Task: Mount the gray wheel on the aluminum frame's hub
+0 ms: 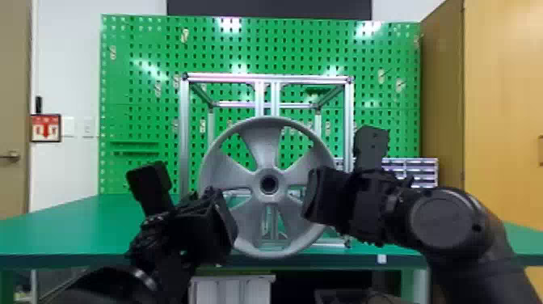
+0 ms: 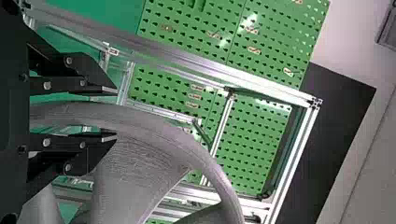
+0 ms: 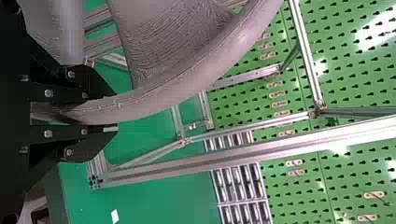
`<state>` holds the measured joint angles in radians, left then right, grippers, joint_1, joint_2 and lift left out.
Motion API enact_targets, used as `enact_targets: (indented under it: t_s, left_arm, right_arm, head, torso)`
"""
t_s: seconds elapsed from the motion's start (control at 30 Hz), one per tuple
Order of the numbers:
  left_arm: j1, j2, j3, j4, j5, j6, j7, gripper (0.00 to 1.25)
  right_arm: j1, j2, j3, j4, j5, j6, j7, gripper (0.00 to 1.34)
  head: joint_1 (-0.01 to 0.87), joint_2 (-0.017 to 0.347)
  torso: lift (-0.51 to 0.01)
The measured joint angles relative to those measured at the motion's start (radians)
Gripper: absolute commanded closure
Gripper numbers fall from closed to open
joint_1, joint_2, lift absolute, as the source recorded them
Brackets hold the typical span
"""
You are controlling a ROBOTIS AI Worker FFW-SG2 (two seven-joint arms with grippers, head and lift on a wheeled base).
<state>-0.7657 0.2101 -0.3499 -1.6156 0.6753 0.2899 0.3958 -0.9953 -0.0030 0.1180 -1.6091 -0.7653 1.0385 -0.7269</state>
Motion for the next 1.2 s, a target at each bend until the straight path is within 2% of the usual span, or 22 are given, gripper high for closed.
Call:
enact_targets:
  t_s: [0.53,1.2]
  left_arm:
    - [-0.016,0.0,-0.001,0.026,-0.01,-0.003,0.0,0.87]
    - [-0.066,-0.01,-0.007,0.13,-0.016,-0.027,0.0,0.87]
  right_arm:
    - [-0.012,0.002,0.01,0.033,0.016,-0.017,0.014,1.18]
    - [-0.052,0.003,0.031,0.127,0.044,-0.046,0.018,1.18]
  head:
    - [-0.005,0.006]
    - [-0.005,0.006]
  torso:
    - [-0.499]
    - [-0.499]
